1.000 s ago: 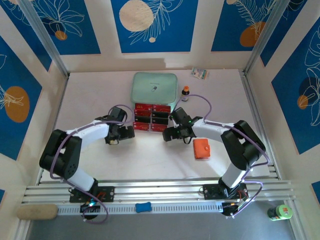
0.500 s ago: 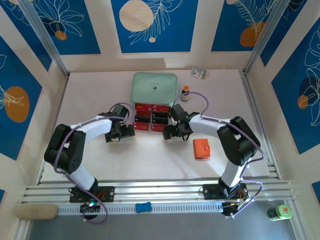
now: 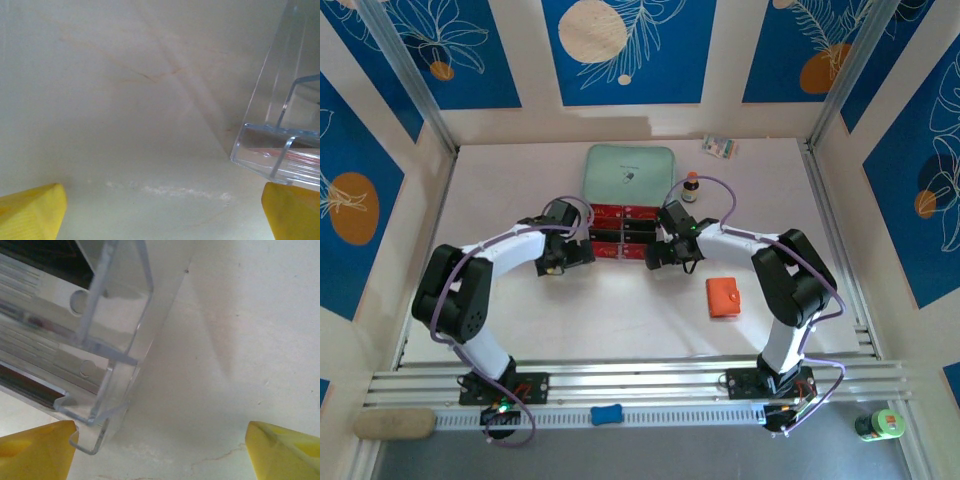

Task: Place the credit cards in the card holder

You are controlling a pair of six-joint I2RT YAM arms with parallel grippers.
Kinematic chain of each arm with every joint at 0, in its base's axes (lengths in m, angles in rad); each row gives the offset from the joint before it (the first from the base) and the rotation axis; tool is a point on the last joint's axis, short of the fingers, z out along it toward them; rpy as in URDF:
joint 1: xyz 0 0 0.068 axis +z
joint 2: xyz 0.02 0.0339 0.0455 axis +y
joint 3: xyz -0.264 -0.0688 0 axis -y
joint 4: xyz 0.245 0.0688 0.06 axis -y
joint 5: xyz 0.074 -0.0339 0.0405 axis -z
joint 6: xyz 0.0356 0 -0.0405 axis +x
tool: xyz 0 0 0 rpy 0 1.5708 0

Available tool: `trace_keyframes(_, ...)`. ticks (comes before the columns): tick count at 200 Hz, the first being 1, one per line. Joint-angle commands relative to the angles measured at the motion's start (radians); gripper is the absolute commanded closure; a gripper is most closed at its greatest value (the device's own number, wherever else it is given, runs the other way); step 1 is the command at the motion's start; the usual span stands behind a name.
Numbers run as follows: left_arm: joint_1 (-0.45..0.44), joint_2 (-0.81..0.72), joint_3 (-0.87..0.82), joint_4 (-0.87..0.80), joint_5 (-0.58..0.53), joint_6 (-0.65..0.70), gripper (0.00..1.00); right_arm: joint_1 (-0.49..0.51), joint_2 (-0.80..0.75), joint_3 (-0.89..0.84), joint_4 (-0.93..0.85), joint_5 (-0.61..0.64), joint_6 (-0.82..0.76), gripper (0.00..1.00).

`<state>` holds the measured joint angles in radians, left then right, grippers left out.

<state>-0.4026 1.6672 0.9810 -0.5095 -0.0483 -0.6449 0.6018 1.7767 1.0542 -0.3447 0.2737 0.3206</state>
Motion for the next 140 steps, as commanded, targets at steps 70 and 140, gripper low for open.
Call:
trace_keyframes(70, -0.005, 0.071, 0.071, 0.031, 0.002, 0.01, 0.0, -0.022, 0.057, 0.063, 0.025, 0.047, -0.038, 0.13)
trace_keyframes(140, -0.005, 0.125, 0.122, 0.04, -0.012, 0.016, 0.0, -0.063, 0.117, 0.14, 0.015, 0.047, -0.051, 0.13)
